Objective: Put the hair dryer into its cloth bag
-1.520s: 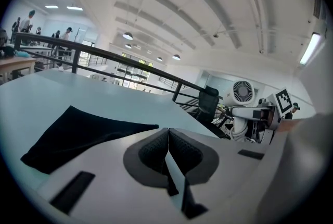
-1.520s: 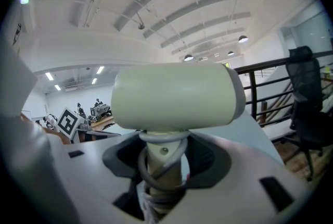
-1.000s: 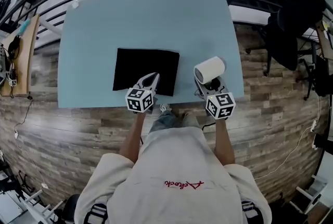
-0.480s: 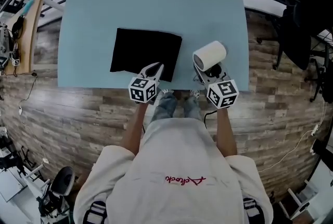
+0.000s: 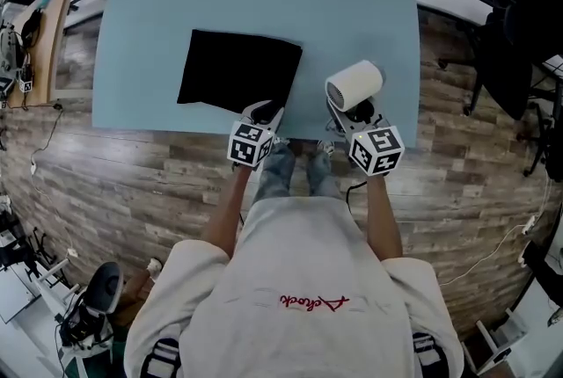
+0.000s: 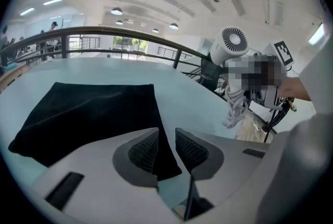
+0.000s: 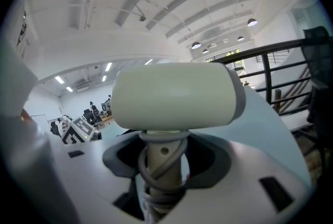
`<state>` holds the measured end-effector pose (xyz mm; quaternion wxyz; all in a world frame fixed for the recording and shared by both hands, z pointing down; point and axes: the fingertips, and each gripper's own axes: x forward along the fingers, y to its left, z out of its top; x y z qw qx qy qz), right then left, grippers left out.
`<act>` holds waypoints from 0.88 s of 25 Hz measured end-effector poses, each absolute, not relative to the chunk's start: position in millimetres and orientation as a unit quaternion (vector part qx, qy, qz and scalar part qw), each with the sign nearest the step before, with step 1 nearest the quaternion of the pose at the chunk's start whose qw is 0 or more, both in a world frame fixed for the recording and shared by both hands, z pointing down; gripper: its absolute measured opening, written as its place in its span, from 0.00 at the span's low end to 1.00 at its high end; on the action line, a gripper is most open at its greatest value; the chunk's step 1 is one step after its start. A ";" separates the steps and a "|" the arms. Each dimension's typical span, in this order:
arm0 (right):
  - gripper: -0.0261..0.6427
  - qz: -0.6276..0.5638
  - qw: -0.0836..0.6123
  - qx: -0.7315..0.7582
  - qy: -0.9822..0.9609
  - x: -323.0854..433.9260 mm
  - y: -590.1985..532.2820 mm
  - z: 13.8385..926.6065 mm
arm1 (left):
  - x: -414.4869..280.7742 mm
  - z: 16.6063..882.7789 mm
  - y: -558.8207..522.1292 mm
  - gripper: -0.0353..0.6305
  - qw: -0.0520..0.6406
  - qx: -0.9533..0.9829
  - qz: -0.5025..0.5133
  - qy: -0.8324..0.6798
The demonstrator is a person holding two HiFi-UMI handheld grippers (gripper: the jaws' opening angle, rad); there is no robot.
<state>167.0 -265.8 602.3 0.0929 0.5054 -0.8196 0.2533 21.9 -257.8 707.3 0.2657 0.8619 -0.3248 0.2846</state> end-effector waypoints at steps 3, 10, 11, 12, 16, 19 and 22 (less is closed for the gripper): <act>0.38 0.250 0.101 0.500 -0.823 172.0 -261.8 603.3 | 26.6 715.6 -258.1 0.20 0.256 0.855 0.307 -0.329; 0.38 0.252 0.107 0.498 -0.823 175.6 -255.9 605.0 | 29.3 738.4 -259.2 0.24 0.230 0.836 0.379 -0.324; 0.38 0.252 0.108 0.498 -0.823 176.2 -255.3 605.5 | 28.2 740.2 -260.2 0.24 0.231 0.833 0.381 -0.327; 0.38 0.252 0.108 0.499 -0.822 177.4 -254.8 605.9 | 27.4 741.0 -261.3 0.24 0.232 0.832 0.380 -0.332; 0.38 0.252 0.106 0.504 -0.819 183.9 -255.0 606.6 | 24.3 741.4 -263.9 0.13 0.232 0.829 0.379 -0.340; 0.38 0.253 0.106 0.507 -0.817 185.0 -255.2 607.2 | 22.9 742.4 -264.2 0.09 0.239 0.826 0.380 -0.341; 0.38 0.253 0.109 0.506 -0.817 184.0 -255.1 607.4 | 23.3 742.5 -265.0 0.08 0.244 0.825 0.379 -0.341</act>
